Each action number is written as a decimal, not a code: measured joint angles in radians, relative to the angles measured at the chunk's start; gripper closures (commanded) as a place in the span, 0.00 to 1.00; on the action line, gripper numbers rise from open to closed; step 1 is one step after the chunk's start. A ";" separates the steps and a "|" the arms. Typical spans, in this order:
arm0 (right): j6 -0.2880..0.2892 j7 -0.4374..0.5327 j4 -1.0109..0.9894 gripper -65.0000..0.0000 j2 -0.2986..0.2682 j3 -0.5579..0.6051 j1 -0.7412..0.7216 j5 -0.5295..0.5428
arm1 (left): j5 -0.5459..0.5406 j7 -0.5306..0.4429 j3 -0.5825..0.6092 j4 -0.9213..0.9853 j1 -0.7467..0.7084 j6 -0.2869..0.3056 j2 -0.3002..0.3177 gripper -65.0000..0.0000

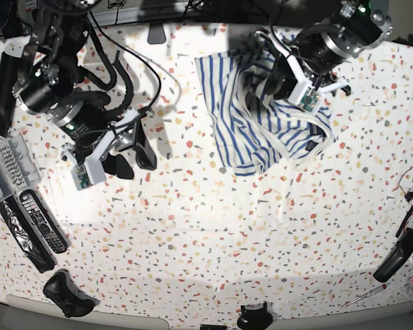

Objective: Layout the t-shirt on the table in an organized manner, then fold the t-shirt properly

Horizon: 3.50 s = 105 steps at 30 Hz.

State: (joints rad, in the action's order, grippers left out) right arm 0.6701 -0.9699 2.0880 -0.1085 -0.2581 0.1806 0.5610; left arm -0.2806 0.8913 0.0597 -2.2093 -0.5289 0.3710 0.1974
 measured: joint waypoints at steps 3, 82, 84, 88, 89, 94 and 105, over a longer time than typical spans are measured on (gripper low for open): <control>0.000 0.000 0.000 0.58 0.000 0.000 0.000 0.000 | 0.001 0.034 -0.003 0.000 0.000 -0.001 0.003 1.00; 0.019 0.063 -0.386 1.00 -0.018 0.552 -0.085 -0.211 | -0.039 -0.256 -0.272 0.544 0.174 0.157 -0.004 1.00; 0.019 0.060 -0.335 1.00 -0.016 0.553 -0.023 -0.201 | -0.053 -0.248 -0.273 0.547 0.184 0.187 -0.003 1.00; 0.019 0.064 -0.277 1.00 -0.014 0.555 0.082 -0.200 | -0.101 -0.244 -0.272 0.547 0.198 0.217 -0.003 1.00; 0.019 0.064 -0.268 1.00 -0.014 0.555 0.104 -0.196 | -0.104 -0.248 -0.272 0.547 0.201 0.217 -0.003 1.00; 0.019 0.062 -0.205 1.00 -0.030 0.548 0.149 -0.193 | -0.104 -0.248 -0.271 0.547 0.208 0.217 -0.003 1.00; 0.022 0.055 -0.109 0.62 -0.045 0.291 0.101 -0.122 | -0.104 -0.233 -0.271 0.547 0.208 0.217 -0.003 1.00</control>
State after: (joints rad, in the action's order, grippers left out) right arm 0.6918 -0.9146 1.9785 -0.1539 0.0334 0.2813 0.4389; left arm -0.3847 0.6586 -0.2111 -1.6623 -0.3210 0.5884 0.1947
